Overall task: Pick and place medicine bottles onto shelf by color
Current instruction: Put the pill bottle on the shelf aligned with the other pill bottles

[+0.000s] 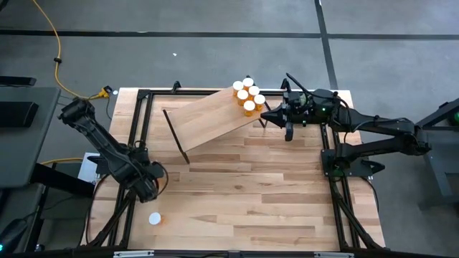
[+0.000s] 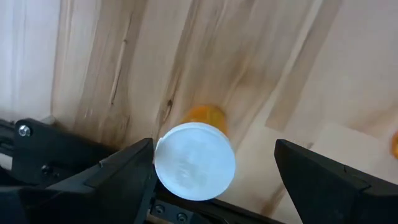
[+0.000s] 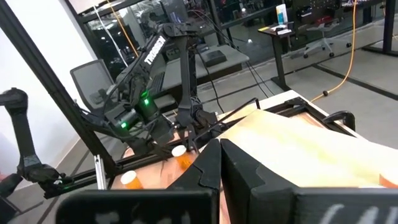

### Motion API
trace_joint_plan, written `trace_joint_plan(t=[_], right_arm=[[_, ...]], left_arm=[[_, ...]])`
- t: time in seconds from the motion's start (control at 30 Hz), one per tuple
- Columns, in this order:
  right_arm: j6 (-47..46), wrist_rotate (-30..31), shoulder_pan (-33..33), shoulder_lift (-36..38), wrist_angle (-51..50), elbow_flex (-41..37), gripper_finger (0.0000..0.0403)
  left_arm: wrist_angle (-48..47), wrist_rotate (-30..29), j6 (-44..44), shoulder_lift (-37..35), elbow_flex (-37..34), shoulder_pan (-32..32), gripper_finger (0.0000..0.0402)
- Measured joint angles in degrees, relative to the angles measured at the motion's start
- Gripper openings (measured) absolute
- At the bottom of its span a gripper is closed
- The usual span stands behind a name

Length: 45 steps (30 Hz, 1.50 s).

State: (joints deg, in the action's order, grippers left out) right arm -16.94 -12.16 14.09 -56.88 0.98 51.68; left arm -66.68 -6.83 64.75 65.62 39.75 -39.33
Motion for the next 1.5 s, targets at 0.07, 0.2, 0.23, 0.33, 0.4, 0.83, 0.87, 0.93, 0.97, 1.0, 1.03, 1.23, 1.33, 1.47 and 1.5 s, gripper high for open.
trace_joint_plan(t=[0.07, 0.2, 0.23, 0.33, 0.4, 0.83, 0.87, 0.93, 0.97, 1.0, 1.03, 1.23, 1.33, 1.47, 1.5], right_arm=[[0.50, -0.01, 0.00, 0.00, 0.02, 0.00, 0.0000], [0.52, -0.04, 0.00, 0.00, 0.02, 0.00, 0.0000], [0.52, -0.19, 0.00, 0.00, 0.02, 0.00, 0.0000], [0.52, -0.52, 0.00, 0.00, -0.02, 0.00, 0.0000], [0.52, -0.59, 0.00, 0.00, -0.14, 0.00, 0.0000], [0.96, -0.85, -0.02, 0.00, -0.14, 0.00, 0.0000], [0.96, -0.87, 0.00, 0.00, -0.14, 0.00, 0.0000], [0.95, -0.85, -0.02, 0.00, -0.14, 0.00, 0.0000], [0.96, -0.85, -0.01, 0.00, -0.14, 0.00, 0.0000], [0.93, -0.85, 0.00, 0.00, -0.14, 0.00, 0.0000], [0.93, -0.85, 0.00, 0.00, -0.13, 0.00, 0.0000], [0.52, -0.85, 0.00, 0.00, -0.13, 0.00, 0.0000], [0.52, -0.85, 0.00, 0.00, -0.11, 0.00, 0.0000], [0.52, -0.85, 0.00, 0.00, -0.11, 0.00, 0.0000], [0.52, -0.84, 0.00, 0.00, -0.11, 0.00, 0.0000]], left_arm=[[-0.05, 0.00, 0.43, 1.43, 0.00, 0.08, 0.0325], [-0.11, 0.13, 0.61, 3.98, 0.00, 1.54, 0.0325], [-0.11, 0.13, 0.52, 4.45, -0.02, 1.95, 0.0325], [-0.11, 0.20, -0.11, 5.73, -0.02, 3.04, 0.0325], [-0.06, 0.47, -0.41, 6.29, -0.02, 3.38, 0.0325], [1.14, 4.45, -1.35, 6.91, -1.11, 4.55, 0.0314], [1.14, 4.44, -1.35, 6.91, -1.11, 4.55, 0.0310], [1.14, 4.42, -1.37, 6.91, -1.11, 4.55, 0.0297], [1.14, 4.40, -1.42, 6.82, -1.11, 4.55, 0.0290], [1.14, 4.33, -1.39, 6.74, -1.11, 4.55, 0.0282], [1.14, 4.22, -1.37, 6.71, -1.11, 4.55, 0.0273], [1.31, 4.07, -1.39, 6.18, -1.11, 4.55, 0.0222], [2.11, 4.07, -1.35, 5.36, -1.11, 4.55, 0.0204], [3.25, 4.06, -0.57, 3.56, -1.09, 4.55, 0.0197], [3.32, 4.05, -0.40, 3.04, -1.09, 4.55, 0.0198]])
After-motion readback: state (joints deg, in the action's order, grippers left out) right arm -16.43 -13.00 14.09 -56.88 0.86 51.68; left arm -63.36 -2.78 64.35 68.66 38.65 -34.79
